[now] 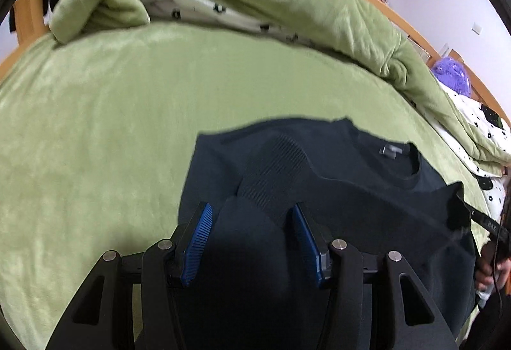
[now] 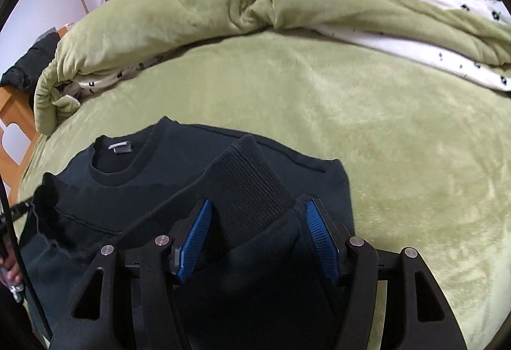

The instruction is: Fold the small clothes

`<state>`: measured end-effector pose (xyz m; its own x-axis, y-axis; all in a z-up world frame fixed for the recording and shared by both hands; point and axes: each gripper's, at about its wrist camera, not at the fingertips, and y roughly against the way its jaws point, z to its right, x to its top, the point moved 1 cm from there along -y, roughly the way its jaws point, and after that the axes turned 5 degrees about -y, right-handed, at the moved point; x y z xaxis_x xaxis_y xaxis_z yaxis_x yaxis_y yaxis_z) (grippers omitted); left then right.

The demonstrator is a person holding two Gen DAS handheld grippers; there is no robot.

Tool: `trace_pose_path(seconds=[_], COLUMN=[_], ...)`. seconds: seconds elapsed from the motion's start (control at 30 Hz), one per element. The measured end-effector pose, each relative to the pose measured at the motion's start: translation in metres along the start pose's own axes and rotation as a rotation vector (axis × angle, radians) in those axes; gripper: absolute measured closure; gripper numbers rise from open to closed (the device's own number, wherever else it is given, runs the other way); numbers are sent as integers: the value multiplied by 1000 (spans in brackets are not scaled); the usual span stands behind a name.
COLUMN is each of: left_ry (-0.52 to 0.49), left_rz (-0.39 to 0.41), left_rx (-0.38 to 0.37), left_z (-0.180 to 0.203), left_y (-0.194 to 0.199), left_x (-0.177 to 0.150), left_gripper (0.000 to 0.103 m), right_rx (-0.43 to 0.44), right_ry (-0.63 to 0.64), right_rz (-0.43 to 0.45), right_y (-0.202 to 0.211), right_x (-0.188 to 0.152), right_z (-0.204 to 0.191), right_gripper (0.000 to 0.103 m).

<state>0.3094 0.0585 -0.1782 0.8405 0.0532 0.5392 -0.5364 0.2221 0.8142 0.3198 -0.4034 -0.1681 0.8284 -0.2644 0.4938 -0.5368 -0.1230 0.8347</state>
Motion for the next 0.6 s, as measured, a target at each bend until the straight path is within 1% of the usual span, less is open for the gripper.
trace_pose_path(seconds=[0.07, 0.13, 0.2, 0.23, 0.27, 0.3, 0.37, 0.43, 0.5, 0.53, 0.6], left_ry=[10, 22, 18, 10, 1, -11, -25, -35, -49, -45, -17], left_rz=[-6, -16, -5, -2, 3, 15, 45, 99, 169, 199, 227], left_rx=[-18, -32, -27, -26, -24, -17, -2, -7, -12, -29, -40], left_z=[-5, -6, -4, -3, -1, 1, 4, 5, 7, 7, 2], left_y=[-3, -6, -6, -6, -6, -5, 0, 10, 23, 30, 36], left_x=[-3, -1, 1, 0, -1, -1, -1, 0, 0, 1, 3], left_gripper=[54, 54, 58, 63, 70, 74, 88, 92, 93, 93, 93], right_rx=[14, 10, 8, -7, -18, -14, 21, 33, 68, 98, 123], right_ry=[-3, -2, -7, -1, 9, 14, 25, 43, 53, 67, 69], right_rz=[-19, -46, -55, -39, -29, -25, -9, 34, 99, 156, 217], right_y=[-8, -18, -24, -23, -22, -22, -16, -6, 10, 23, 38], right_x=[2, 5, 4, 3, 3, 3, 5, 5, 6, 6, 8], right_z=[1, 0, 2, 1, 0, -1, -2, -5, -8, -11, -13], right_gripper=[37, 37, 38, 43, 53, 64, 76, 80, 85, 86, 86])
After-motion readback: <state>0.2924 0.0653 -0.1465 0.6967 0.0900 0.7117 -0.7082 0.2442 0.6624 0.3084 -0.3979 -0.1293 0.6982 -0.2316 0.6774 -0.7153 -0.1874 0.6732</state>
